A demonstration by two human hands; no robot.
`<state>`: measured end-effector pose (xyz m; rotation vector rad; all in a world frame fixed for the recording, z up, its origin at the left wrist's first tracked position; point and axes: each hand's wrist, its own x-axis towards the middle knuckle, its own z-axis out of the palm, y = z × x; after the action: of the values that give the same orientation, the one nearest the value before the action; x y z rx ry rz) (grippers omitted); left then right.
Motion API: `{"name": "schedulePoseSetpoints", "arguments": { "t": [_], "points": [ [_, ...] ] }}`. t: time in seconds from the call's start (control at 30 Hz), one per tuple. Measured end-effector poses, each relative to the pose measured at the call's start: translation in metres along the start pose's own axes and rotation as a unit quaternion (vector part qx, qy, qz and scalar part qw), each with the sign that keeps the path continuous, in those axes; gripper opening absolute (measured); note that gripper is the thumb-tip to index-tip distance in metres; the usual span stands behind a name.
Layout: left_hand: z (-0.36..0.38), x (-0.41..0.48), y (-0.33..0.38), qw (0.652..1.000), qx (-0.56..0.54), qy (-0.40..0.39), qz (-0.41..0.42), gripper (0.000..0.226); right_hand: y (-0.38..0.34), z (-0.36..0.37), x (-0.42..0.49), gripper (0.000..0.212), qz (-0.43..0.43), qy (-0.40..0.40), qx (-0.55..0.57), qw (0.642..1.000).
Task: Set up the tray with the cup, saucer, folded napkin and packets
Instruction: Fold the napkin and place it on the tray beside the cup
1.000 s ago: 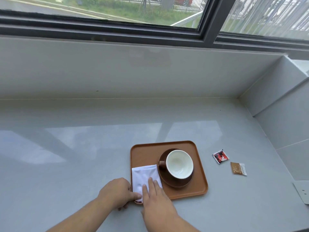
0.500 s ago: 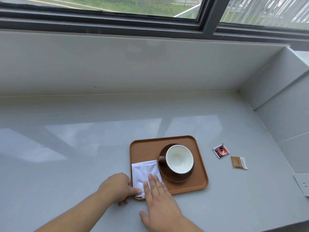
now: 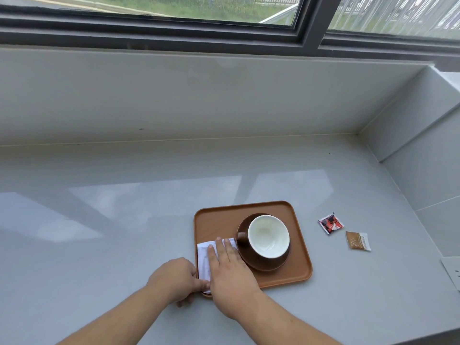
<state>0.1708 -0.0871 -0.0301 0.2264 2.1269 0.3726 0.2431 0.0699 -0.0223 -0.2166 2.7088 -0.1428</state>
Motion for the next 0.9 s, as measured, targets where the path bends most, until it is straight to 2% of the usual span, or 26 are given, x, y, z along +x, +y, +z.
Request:
{"name": "schedulePoseSetpoints", "arguments": {
  "t": [0.17, 0.33, 0.9],
  "points": [
    [-0.001, -0.002, 0.002, 1.000, 0.010, 0.012, -0.005, 0.045, -0.005, -0.006, 0.008, 0.089, 0.016, -0.031, 0.029, 0.999],
    [-0.003, -0.006, 0.003, 1.000, 0.002, 0.007, -0.005, 0.040, -0.012, -0.009, 0.018, 0.090, 0.034, -0.076, -0.008, 0.996],
    [-0.001, -0.005, 0.002, 1.000, 0.001, 0.014, 0.000, 0.039, -0.012, -0.008, 0.017, 0.087, 0.035, -0.087, -0.020, 0.995]
  ]
}}
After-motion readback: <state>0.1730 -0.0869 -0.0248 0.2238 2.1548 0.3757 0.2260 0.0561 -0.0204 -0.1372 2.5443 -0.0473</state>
